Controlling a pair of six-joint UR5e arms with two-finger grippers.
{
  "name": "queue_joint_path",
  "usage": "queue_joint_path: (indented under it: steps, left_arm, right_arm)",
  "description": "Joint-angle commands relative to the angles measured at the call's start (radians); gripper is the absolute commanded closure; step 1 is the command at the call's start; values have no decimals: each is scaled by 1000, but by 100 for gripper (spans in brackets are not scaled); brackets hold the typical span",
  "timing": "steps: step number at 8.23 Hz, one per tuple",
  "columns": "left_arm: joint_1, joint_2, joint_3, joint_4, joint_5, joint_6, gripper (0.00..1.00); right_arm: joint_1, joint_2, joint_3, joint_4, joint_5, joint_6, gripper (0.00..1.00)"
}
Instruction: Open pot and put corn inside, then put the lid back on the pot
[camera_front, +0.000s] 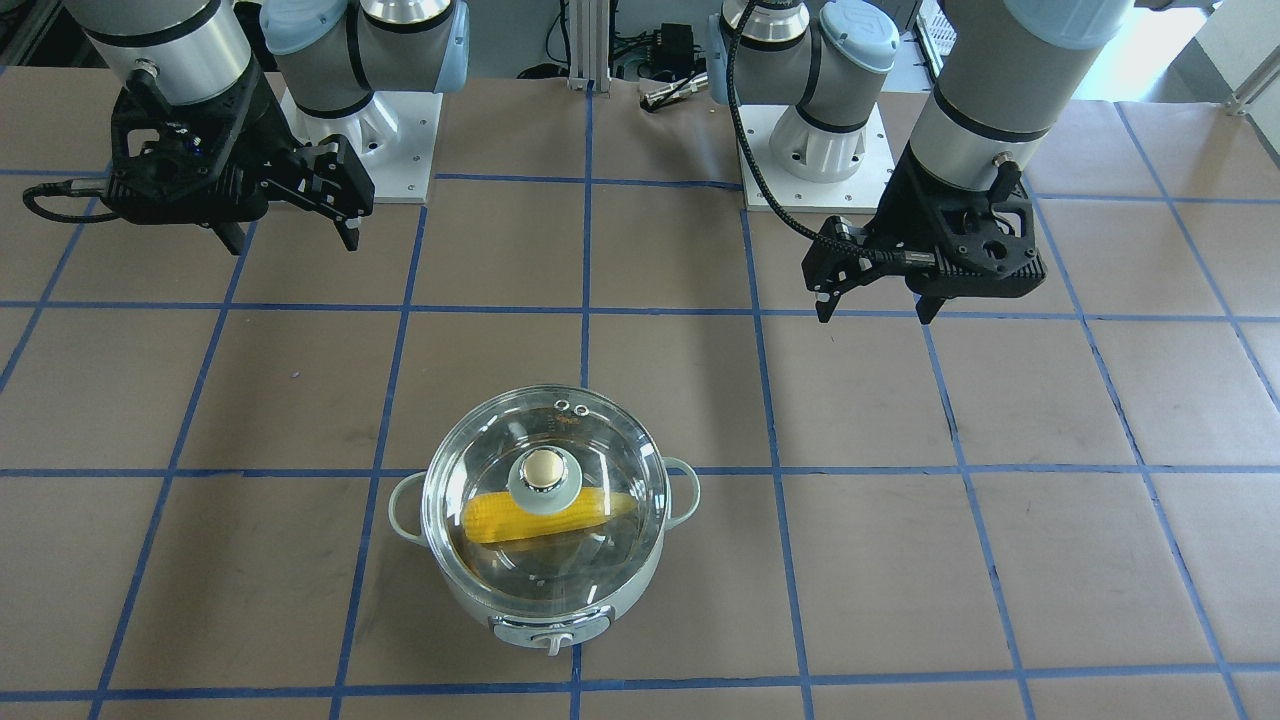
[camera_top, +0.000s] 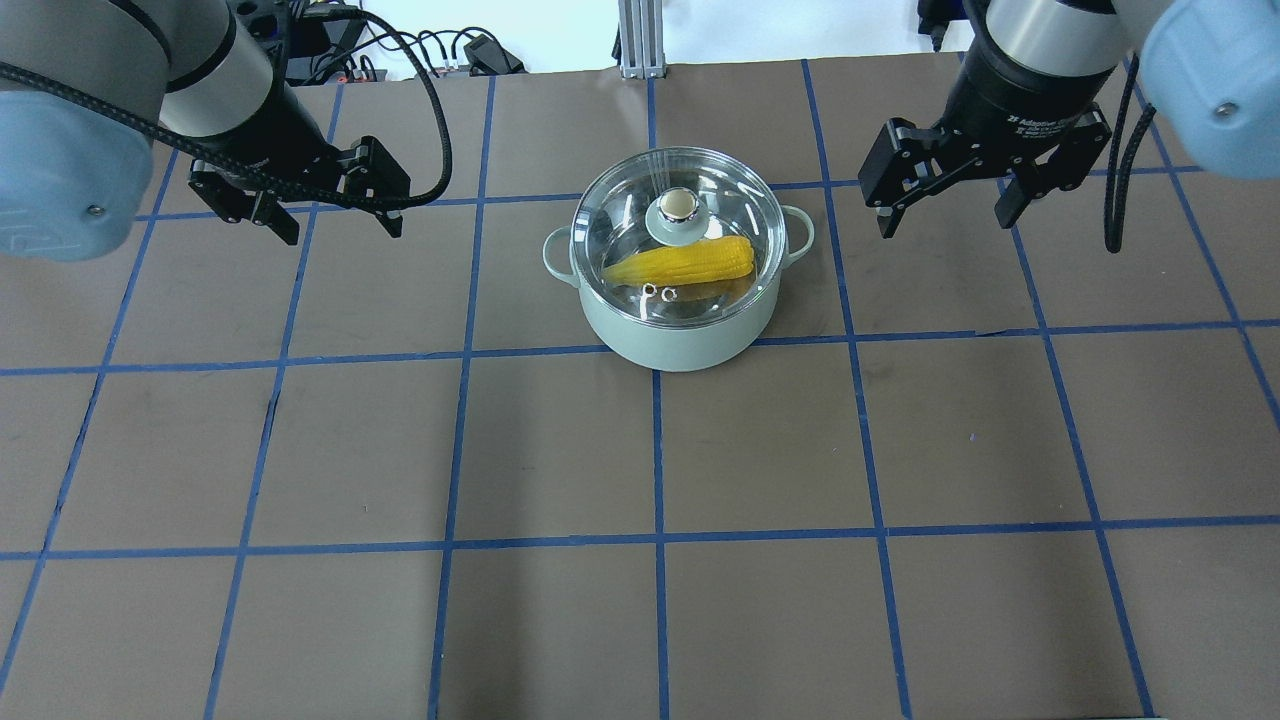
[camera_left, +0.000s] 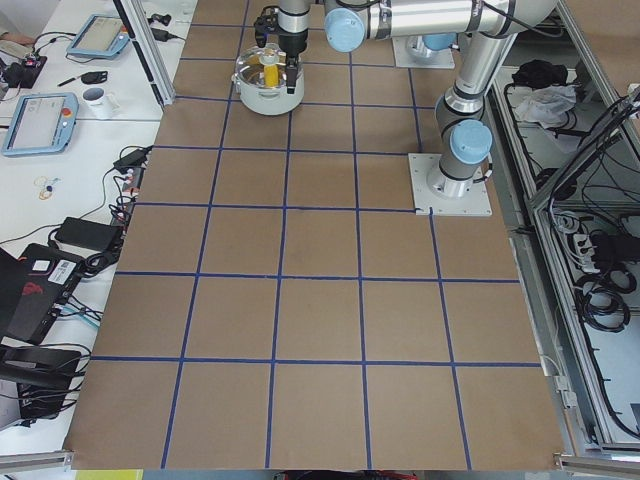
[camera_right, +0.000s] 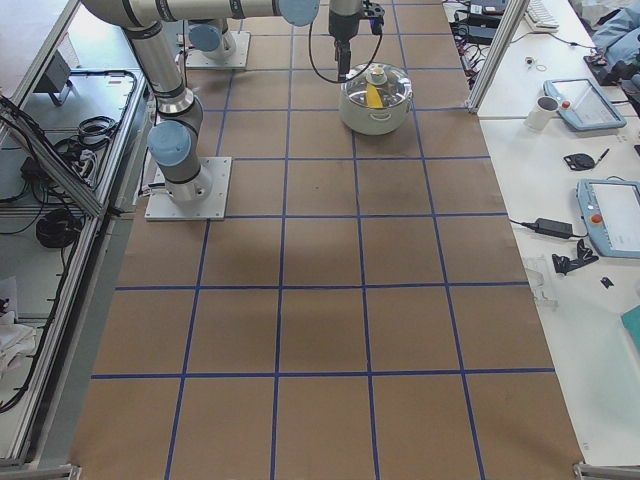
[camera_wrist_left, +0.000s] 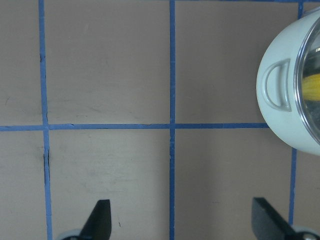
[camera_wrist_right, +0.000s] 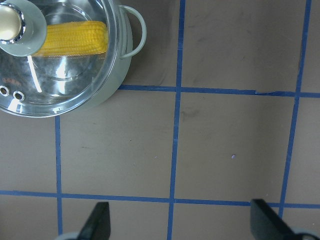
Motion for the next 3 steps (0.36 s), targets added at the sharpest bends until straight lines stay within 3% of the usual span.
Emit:
queue_joint_path:
  steps: [1, 3]
  left_arm:
    - [0, -6, 0, -1, 1, 2, 0]
    - [0, -8, -2, -1, 1, 2, 0]
  right_arm:
    - [0, 0, 0, -1, 4, -1, 0]
    - [2, -1, 0, -5, 5, -1, 0]
